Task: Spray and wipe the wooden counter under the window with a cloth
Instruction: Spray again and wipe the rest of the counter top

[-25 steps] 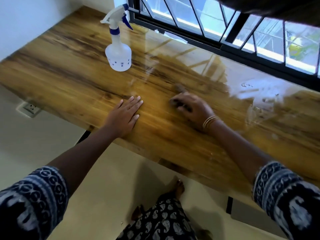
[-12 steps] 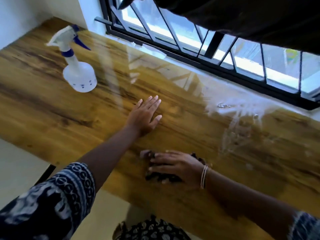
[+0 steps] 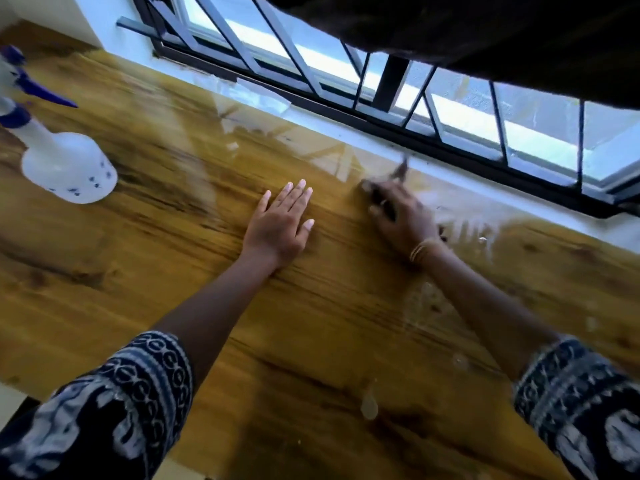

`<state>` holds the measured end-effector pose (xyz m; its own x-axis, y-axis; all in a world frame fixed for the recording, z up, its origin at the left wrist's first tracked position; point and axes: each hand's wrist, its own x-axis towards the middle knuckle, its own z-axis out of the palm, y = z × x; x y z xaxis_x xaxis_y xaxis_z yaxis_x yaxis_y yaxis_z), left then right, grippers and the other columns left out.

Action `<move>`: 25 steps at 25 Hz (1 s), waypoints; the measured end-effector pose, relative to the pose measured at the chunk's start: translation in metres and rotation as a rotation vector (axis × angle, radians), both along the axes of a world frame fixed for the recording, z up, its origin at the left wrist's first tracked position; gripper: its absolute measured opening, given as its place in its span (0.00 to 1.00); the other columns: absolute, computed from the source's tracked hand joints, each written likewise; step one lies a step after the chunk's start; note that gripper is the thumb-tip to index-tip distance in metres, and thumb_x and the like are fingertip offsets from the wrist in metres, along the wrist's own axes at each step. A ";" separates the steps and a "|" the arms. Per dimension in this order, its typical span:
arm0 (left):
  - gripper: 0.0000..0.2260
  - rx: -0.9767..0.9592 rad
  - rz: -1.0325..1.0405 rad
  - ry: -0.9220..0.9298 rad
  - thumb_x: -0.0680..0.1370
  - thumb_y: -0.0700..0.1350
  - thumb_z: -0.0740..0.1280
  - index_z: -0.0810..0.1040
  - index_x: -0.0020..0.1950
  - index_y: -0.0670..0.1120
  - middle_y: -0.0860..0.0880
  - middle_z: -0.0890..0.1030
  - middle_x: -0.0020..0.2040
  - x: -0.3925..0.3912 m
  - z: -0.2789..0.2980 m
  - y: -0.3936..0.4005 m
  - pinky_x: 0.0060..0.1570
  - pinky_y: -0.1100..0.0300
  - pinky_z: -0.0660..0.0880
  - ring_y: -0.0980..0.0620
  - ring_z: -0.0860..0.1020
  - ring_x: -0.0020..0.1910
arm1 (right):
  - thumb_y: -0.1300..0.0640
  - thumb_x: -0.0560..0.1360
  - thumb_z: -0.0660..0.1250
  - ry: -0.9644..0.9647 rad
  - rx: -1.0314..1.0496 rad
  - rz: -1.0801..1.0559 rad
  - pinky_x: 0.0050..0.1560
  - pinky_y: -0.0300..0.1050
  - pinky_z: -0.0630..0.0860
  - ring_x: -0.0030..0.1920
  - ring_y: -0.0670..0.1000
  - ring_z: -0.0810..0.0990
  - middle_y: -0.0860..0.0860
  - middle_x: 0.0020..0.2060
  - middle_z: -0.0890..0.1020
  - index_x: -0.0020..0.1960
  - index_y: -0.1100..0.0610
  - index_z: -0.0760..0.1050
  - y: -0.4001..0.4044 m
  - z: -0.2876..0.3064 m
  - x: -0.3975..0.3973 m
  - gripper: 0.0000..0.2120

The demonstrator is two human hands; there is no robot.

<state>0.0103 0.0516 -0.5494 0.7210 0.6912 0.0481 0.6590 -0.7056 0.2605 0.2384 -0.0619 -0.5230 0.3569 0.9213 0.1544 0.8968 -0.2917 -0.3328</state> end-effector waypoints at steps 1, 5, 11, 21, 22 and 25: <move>0.28 -0.002 -0.002 -0.002 0.79 0.54 0.52 0.55 0.78 0.49 0.51 0.55 0.79 0.001 0.001 0.001 0.75 0.45 0.51 0.52 0.53 0.78 | 0.45 0.78 0.61 -0.017 0.005 0.201 0.62 0.52 0.74 0.64 0.55 0.75 0.50 0.70 0.72 0.73 0.45 0.65 -0.013 -0.002 -0.025 0.24; 0.27 0.006 -0.003 0.016 0.79 0.52 0.52 0.53 0.79 0.49 0.51 0.53 0.79 0.002 0.002 -0.001 0.76 0.46 0.50 0.53 0.51 0.78 | 0.47 0.79 0.62 -0.028 0.001 0.648 0.67 0.50 0.71 0.68 0.53 0.74 0.51 0.70 0.73 0.73 0.49 0.69 -0.004 -0.005 -0.035 0.23; 0.26 -0.013 0.010 -0.020 0.81 0.51 0.54 0.54 0.79 0.51 0.53 0.54 0.79 0.000 0.002 0.000 0.76 0.48 0.49 0.54 0.51 0.78 | 0.48 0.78 0.64 0.085 -0.025 0.157 0.63 0.54 0.75 0.62 0.57 0.76 0.55 0.66 0.75 0.69 0.49 0.72 0.107 0.007 0.005 0.20; 0.26 -0.013 0.029 -0.033 0.80 0.51 0.55 0.55 0.78 0.51 0.53 0.55 0.79 0.003 0.001 0.000 0.76 0.48 0.50 0.54 0.52 0.78 | 0.53 0.78 0.61 0.024 0.059 -0.617 0.54 0.46 0.68 0.56 0.57 0.77 0.55 0.58 0.76 0.67 0.51 0.70 0.083 -0.001 0.011 0.17; 0.26 -0.008 0.025 -0.027 0.80 0.51 0.55 0.56 0.78 0.51 0.53 0.56 0.79 0.003 0.001 -0.001 0.76 0.48 0.50 0.54 0.53 0.78 | 0.51 0.79 0.61 0.029 0.040 -0.416 0.54 0.47 0.70 0.58 0.57 0.77 0.54 0.60 0.75 0.69 0.49 0.69 0.087 0.000 -0.006 0.19; 0.26 -0.013 0.022 -0.042 0.80 0.51 0.55 0.58 0.77 0.48 0.50 0.59 0.78 0.003 0.002 0.002 0.75 0.47 0.51 0.52 0.54 0.78 | 0.45 0.78 0.60 -0.057 -0.004 0.096 0.53 0.51 0.76 0.60 0.56 0.77 0.52 0.64 0.75 0.72 0.45 0.67 0.075 -0.005 -0.060 0.23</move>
<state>0.0130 0.0538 -0.5472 0.7033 0.7076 0.0687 0.6626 -0.6874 0.2975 0.1781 0.0130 -0.5275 0.2580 0.9513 0.1685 0.9381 -0.2050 -0.2792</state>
